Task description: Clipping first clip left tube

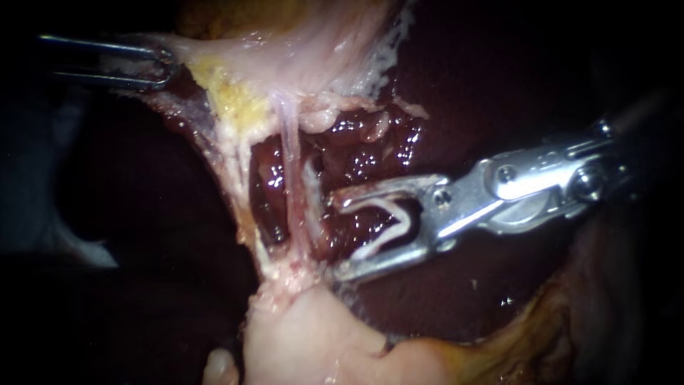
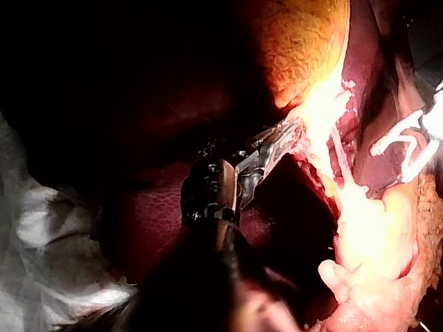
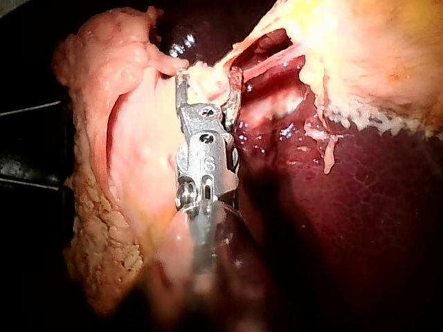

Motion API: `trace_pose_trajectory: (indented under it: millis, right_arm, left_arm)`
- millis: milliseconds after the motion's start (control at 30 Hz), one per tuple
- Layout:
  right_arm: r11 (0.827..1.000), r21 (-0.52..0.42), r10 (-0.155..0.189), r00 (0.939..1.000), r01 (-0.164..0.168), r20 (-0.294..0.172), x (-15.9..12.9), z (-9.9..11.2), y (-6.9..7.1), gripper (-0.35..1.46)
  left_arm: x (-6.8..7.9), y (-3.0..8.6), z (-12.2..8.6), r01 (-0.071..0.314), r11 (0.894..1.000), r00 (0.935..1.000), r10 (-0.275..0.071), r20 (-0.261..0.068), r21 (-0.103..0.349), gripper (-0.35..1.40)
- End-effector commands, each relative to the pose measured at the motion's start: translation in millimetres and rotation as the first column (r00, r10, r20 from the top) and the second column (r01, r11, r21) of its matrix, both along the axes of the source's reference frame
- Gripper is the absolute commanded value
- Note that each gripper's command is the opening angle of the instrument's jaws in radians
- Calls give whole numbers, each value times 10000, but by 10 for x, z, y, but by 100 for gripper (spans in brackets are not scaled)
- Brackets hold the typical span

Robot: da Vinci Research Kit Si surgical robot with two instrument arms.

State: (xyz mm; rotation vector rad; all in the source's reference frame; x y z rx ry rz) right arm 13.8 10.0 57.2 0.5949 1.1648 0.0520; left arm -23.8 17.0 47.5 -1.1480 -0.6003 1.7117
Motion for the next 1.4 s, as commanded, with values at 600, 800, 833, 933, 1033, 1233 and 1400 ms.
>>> trace_pose_trajectory:
  millis: [600,800,833,933,1033,1233,1400]
  right_arm:
    - [9969,776,66,9990,-100,438,41,51,-11,48]
    - [9975,699,110,9988,-144,482,48,69,-9,48]
    - [9975,698,93,9988,-126,479,51,71,-9,48]
    - [9974,715,-18,9990,-14,446,60,78,-14,48]
    - [9972,726,-178,9993,154,320,69,83,-20,48]
    - [9946,913,-486,9988,485,-15,84,87,-31,48]
    - [9933,1040,-473,9985,498,-262,96,85,-35,48]
  left_arm:
    - [0,-7,-13,69,10000,10000,-69,28,12,-35]
    - [-1,-8,-15,81,10000,10000,-81,21,15,-35]
    - [-1,-8,-15,81,10000,10000,-81,20,15,-35]
    - [-1,-8,-15,83,10000,10000,-83,19,15,-35]
    - [-1,-8,-15,85,10000,10000,-85,18,15,-35]
    - [-2,-8,-15,89,10000,10000,-89,16,16,-35]
    - [-4,-8,-15,96,10000,10000,-96,12,16,-35]
